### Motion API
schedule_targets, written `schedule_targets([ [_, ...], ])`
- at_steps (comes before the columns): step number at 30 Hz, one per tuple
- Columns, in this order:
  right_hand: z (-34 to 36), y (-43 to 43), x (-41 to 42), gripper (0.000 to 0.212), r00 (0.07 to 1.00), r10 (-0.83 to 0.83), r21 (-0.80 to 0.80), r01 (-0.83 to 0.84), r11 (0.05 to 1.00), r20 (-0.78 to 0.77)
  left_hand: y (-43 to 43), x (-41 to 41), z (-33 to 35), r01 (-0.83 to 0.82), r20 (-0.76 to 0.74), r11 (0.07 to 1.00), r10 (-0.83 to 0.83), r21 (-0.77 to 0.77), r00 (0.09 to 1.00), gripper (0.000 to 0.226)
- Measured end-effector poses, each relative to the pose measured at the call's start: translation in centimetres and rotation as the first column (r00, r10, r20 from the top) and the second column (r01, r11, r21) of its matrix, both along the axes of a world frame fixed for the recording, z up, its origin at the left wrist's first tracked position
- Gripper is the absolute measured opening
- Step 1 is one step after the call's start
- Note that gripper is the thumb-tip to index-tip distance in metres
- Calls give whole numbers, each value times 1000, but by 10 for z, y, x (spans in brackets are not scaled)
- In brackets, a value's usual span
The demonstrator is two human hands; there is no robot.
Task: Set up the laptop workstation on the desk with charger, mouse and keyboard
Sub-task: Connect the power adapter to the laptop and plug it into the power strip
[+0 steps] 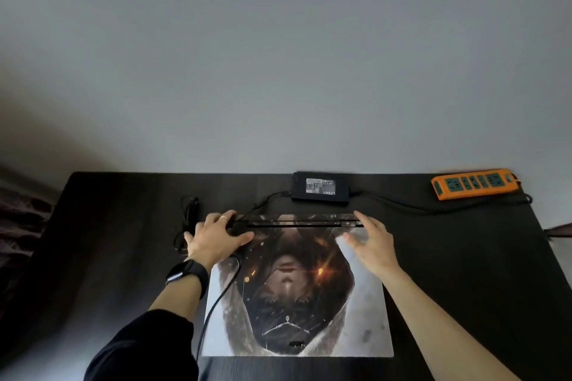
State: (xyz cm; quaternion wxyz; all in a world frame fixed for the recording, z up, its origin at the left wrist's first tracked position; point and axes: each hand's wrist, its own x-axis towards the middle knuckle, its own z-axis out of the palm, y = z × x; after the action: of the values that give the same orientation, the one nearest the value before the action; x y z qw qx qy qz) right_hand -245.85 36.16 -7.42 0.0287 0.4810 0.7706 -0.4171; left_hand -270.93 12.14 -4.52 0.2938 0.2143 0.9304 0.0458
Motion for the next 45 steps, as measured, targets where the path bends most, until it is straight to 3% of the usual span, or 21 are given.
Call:
schedule_targets([
  [5, 9, -11, 16, 69, 995, -4, -8, 5, 1000, 95, -13, 23, -4, 21, -39, 1000, -21, 7, 999, 84],
  [11, 8, -48, 60, 69, 996, -13, -18, 14, 1000, 84, -48, 68, -7, 70, -124, 997, -71, -14, 990, 84],
  [15, 13, -44, 57, 66, 996, -17, 28, 14, 999, 82, -69, 114, -1, -25, -323, 990, 70, 142, 944, 84],
  [18, 17, -57, 57, 62, 993, -7, 73, -1, 997, 115, -106, 163, -3, -190, -326, 966, 240, 177, 914, 81],
  [20, 23, -76, 59, 60, 973, 31, 220, -83, 972, 230, -132, 188, -4, -258, -286, 961, 276, 100, 918, 69],
  [22, 30, -101, 66, 60, 937, 155, 385, -274, 881, 313, -150, 200, -6, -264, -194, 964, 261, 8, 946, 49],
  [24, 34, -133, 79, 59, 910, 302, 436, -403, 805, 284, -159, 203, -3, -206, -170, 978, 205, 12, 964, 38],
  [26, 36, -172, 92, 51, 904, 387, 339, -427, 838, 181, -161, 201, 2, -101, -219, 995, 98, -4, 971, 36],
  [28, 34, -208, 99, 45, 907, 412, 200, -422, 884, 90, -152, 194, 6, -97, -210, 995, 94, -4, 973, 30],
  [31, 28, -245, 104, 40, 877, 478, 193, -479, 856, 54, -137, 181, 14, -199, -112, 979, 194, -35, 975, 24],
  [35, 24, -260, 111, 36, 875, 480, 184, -482, 856, 59, -127, 174, 22, 33, -167, 970, -75, -240, 983, 23],
  [37, 27, -258, 109, 34, 872, 489, 124, -490, 863, 37, -123, 176, 25, 26, -69, 972, -43, -235, 997, 21],
  [40, 38, -252, 98, 29, 866, 500, -161, -494, 855, 0, -114, 178, 25, -260, 203, 964, 266, -58, 942, 25],
  [43, 51, -243, 90, 28, 870, 492, -300, -464, 834, 21, -96, 176, 25, -673, 496, 719, 526, 173, 690, 28],
  [45, 59, -233, 96, 34, 943, 334, -450, -295, 843, 6, -82, 176, 24, -764, 567, 601, 554, 234, 609, 24],
])
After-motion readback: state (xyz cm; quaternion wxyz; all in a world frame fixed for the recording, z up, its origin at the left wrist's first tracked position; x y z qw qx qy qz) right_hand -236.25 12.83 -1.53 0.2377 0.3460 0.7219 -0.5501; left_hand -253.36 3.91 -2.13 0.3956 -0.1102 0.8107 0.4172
